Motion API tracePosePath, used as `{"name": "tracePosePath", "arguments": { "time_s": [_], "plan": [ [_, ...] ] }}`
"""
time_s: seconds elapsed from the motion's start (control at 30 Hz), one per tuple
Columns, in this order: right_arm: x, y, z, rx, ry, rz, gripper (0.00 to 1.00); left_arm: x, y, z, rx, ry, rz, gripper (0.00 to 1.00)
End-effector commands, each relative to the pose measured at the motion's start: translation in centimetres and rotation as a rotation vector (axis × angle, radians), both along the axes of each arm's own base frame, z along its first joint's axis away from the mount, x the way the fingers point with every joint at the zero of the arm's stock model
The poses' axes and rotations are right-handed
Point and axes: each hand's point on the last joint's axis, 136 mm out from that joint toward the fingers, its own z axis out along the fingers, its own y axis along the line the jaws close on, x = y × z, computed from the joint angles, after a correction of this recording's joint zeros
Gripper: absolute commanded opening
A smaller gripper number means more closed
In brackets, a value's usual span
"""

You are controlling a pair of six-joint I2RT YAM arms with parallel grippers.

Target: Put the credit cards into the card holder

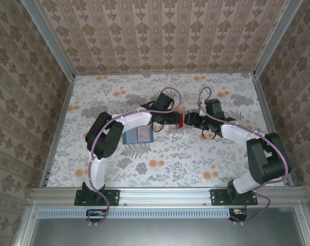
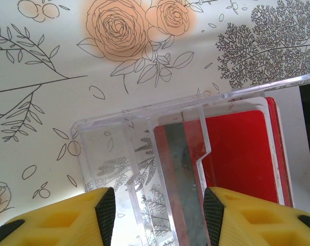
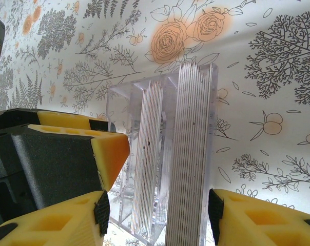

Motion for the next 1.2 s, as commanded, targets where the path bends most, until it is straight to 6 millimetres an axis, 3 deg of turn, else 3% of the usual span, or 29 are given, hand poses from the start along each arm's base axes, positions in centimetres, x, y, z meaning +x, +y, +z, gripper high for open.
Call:
{"name": "tracePosePath", "arguments": {
  "time_s": [0.0,0.23,0.57,1.17],
  "plan": [
    [0.7,0.9,0.7,0.037,-0.015,0.032,0.56,-0.7,-1.0,-0.3,-0.012,0.025,-0.015,0.52],
    [0.8,1.1,0.3,0.045,-0.003,0.044,0.49,-0.7,-0.8,-0.4,-0.009,0.024,-0.013,0.52],
    [0.6,0.5,2.0,0.025,-0.079,0.023,0.48,-0.7,-0.7,-0.6,-0.003,0.027,-0.015,0.52],
    [0.4,0.5,2.4,0.023,-0.101,0.023,0.47,-0.9,-0.5,-0.7,0.005,0.031,-0.013,0.52]
  ]
}}
